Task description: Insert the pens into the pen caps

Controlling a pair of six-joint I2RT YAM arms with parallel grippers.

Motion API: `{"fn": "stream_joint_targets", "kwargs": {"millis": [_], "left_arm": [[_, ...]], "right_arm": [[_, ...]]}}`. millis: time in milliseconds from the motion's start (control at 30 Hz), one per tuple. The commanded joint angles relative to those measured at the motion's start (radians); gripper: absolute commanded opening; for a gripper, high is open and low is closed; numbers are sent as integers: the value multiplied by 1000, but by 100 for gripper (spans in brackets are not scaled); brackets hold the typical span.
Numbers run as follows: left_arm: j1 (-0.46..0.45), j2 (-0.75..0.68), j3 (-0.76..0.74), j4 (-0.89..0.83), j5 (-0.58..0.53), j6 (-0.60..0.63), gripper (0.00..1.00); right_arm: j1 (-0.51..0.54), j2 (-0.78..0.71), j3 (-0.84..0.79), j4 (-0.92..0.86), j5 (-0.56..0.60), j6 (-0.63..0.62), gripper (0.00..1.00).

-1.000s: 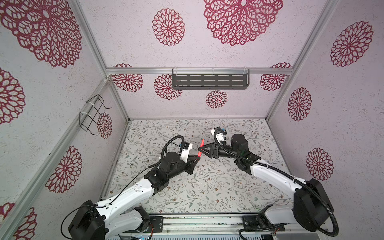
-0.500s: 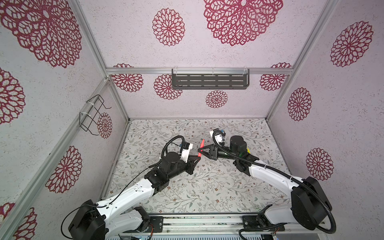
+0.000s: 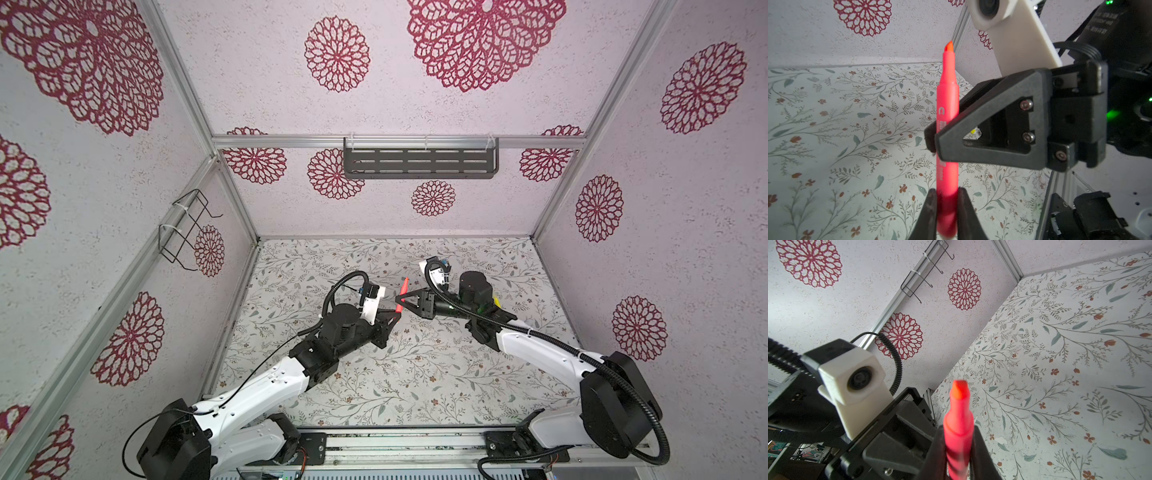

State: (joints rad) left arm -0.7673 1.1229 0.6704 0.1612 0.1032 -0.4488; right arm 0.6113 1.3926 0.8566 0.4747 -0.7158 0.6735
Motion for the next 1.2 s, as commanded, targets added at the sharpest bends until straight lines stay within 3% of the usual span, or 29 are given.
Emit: {"fn": "stream_joint_targets", "kwargs": {"millis": [0,133,867,967,1167], "left_arm": [[-11,6,6,37,5,3,39],[-9,10,15,16,32,21,48],[21,110,70,-37,174,-10,42],[27,115,69,-37,171,-12,36],[32,115,66,-33,165,-19,16]], "right_arm": [[10,-14,9,23,-11,-11,12],[10,-20,37,-61,5,-65,12],[16,-53,38,-101,13,-112,11],[18,-56,35,-99,14,-112,11],[18,-60,31,-103,18,-116,11]]}}
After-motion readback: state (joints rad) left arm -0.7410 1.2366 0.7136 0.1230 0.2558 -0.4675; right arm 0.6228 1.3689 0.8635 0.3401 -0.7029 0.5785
